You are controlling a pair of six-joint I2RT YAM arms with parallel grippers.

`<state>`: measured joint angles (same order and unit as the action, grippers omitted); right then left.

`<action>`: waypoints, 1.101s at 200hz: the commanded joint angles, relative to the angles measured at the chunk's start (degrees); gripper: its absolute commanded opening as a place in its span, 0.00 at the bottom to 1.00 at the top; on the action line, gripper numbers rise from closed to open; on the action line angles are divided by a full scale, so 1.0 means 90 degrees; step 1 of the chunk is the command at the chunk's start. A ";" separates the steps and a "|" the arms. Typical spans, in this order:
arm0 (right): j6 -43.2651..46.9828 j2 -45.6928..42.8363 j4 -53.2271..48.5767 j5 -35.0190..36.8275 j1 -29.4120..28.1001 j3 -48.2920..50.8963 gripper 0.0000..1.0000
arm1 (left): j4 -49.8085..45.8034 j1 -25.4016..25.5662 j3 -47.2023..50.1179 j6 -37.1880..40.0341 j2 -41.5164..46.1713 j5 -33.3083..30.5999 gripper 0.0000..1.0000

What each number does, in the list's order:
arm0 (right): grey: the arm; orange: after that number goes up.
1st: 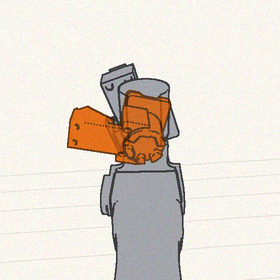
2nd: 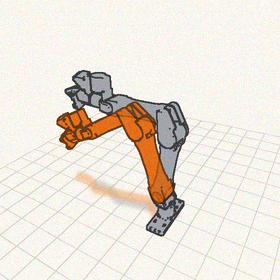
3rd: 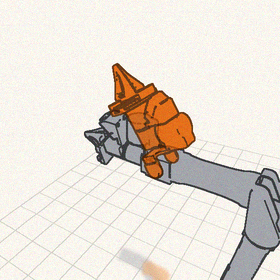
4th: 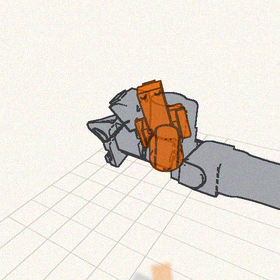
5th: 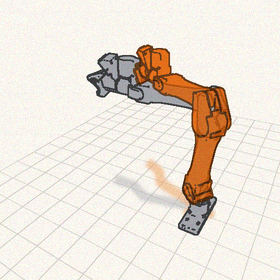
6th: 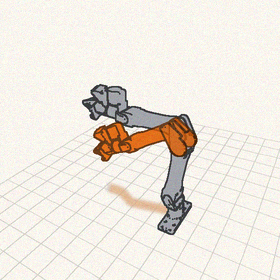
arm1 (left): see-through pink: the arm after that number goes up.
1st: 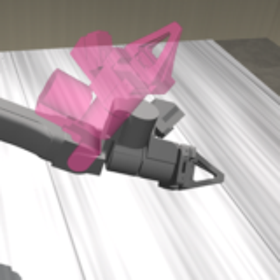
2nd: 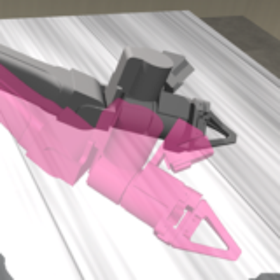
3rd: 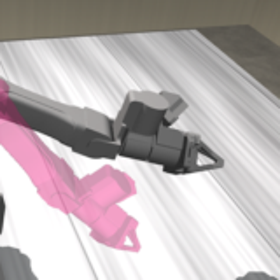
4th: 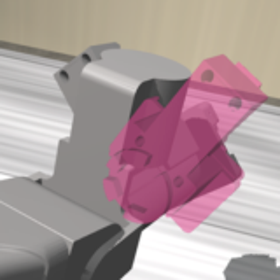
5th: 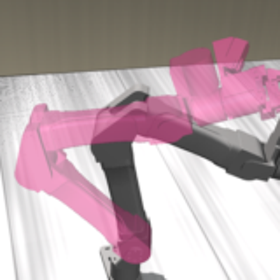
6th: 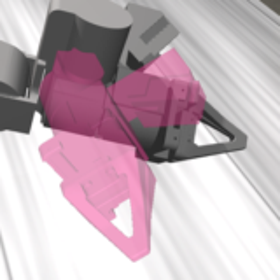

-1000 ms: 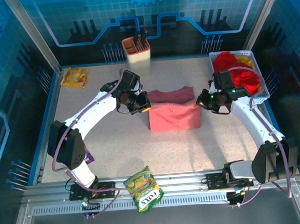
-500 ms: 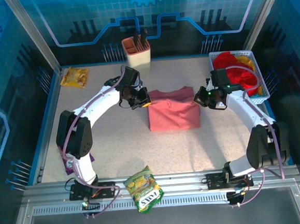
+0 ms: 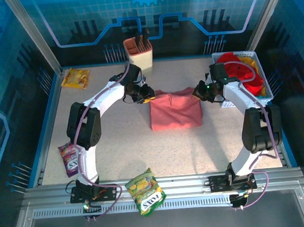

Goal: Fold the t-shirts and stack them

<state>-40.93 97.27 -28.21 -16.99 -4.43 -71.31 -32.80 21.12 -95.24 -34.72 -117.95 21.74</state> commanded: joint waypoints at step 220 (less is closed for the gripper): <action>-0.0929 -0.0776 0.3813 -0.1019 -0.0876 0.3718 0.93 | 0.2677 0.0344 0.0836 -0.1684 -0.1025 0.0422 0.47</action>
<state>-48.69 86.65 -2.57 -24.51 -11.99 -41.43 -11.84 26.55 -88.23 -46.81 -123.13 24.51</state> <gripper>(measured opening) 0.934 0.481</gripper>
